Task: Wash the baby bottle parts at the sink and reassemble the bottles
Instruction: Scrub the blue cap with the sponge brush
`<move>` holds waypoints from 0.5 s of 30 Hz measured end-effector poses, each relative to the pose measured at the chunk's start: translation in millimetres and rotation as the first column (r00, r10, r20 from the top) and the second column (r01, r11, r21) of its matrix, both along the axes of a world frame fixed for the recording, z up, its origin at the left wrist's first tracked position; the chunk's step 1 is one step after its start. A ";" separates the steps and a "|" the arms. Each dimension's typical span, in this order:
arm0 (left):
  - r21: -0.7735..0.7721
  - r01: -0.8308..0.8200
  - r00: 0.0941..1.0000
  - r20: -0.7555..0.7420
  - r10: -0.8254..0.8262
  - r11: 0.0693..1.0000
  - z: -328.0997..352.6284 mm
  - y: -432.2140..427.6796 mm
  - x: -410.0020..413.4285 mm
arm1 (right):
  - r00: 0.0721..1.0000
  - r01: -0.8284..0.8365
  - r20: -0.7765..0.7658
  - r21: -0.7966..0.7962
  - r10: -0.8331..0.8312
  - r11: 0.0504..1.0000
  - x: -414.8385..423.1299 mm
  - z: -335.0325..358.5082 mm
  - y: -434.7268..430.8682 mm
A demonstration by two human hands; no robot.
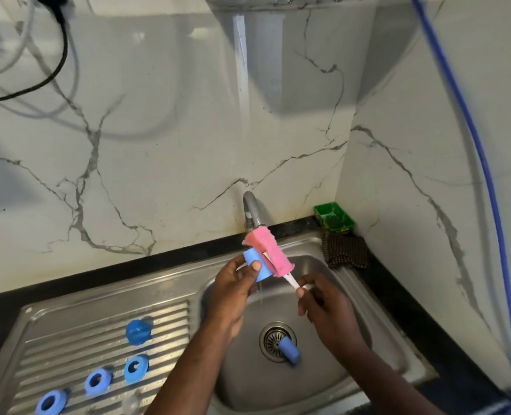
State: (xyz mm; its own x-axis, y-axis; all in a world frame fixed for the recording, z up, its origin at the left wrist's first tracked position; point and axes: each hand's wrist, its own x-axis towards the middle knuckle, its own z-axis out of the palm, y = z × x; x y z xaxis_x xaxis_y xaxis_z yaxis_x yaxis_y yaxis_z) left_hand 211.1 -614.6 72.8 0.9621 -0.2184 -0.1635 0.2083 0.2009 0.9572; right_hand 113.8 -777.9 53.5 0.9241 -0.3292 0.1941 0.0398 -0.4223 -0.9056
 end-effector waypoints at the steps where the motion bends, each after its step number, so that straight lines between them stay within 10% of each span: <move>1: 0.000 0.013 1.000 0.000 -0.013 1.000 -0.7 -0.7 1.4 | 1.000 -0.003 -0.006 -0.007 0.003 1.000 0.1 -0.6 -0.5; 15: -0.249 0.063 0.981 -0.162 -0.106 0.966 -2.0 -10.9 6.7 | 0.997 0.076 -0.021 -0.037 -0.077 0.996 0.4 -5.4 -0.9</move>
